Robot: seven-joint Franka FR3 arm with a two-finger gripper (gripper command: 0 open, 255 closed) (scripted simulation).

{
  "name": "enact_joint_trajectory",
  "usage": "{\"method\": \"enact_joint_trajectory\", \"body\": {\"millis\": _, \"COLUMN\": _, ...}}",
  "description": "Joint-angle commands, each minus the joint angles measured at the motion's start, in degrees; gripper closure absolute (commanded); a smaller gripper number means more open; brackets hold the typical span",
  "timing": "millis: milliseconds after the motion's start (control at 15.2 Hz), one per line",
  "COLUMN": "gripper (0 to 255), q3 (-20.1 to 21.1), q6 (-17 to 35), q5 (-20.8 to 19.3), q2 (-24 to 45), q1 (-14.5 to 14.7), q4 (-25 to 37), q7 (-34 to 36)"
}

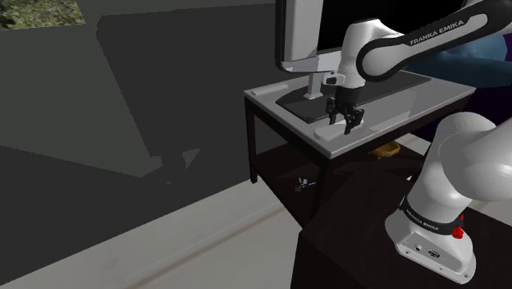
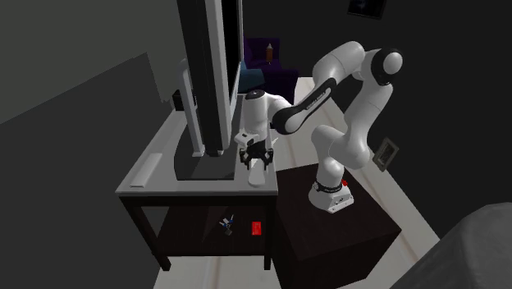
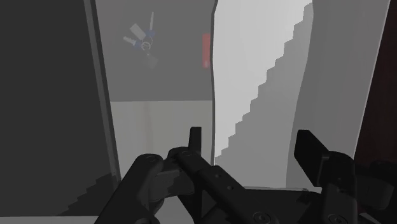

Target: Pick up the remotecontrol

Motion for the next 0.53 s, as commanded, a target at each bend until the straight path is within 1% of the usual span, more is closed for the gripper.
{"method": "enact_joint_trajectory", "body": {"millis": 0, "gripper": 255, "q3": 0.4, "q6": -1.4, "q5": 0.2, "q2": -0.7, "q1": 0.0, "q4": 0.7, "q7": 0.0}}
{"method": "enact_joint_trajectory", "body": {"millis": 462, "gripper": 255, "q3": 2.4, "q6": -7.8, "q5": 1.6, "q2": -3.3, "q1": 0.2, "q4": 4.5, "q7": -0.1}}
